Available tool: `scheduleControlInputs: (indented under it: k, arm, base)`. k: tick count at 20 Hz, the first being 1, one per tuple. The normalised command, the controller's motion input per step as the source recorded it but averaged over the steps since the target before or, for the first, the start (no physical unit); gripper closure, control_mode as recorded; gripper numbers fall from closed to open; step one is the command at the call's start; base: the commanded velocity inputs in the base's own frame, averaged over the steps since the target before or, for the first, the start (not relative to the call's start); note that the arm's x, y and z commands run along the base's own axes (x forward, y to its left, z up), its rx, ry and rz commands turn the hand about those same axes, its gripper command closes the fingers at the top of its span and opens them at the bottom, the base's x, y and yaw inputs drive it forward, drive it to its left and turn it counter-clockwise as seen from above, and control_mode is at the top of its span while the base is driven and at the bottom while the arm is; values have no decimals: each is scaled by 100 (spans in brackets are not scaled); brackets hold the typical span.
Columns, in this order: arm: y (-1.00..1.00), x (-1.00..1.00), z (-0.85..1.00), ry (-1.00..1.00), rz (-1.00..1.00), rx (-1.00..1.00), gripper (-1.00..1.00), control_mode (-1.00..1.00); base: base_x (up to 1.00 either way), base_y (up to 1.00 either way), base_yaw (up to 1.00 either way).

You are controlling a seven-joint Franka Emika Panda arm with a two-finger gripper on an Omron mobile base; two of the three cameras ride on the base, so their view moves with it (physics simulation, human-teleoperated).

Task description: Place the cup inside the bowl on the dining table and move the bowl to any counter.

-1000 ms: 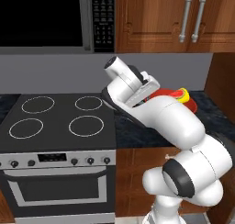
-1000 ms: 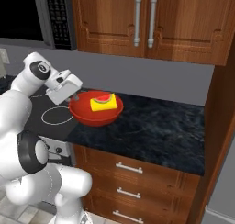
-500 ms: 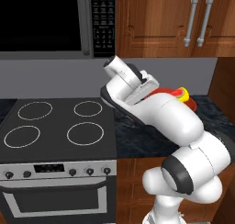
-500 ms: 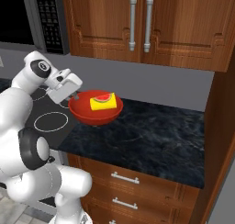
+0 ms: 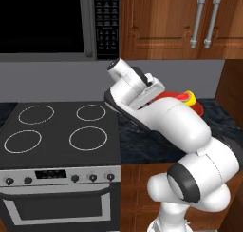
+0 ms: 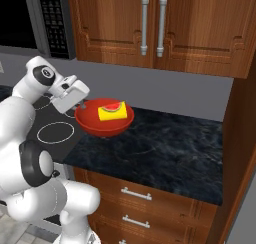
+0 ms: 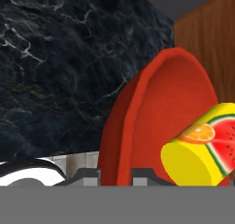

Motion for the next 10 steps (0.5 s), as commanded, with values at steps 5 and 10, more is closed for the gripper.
scheduleControlInputs:
  k: [5, 10]
  arm:
    - [0, 0, 0, 0, 0, 0, 100, 100]
    - [0, 0, 0, 0, 0, 0, 100, -100]
  base:
    - [0, 0, 0]
    - [0, 0, 0]
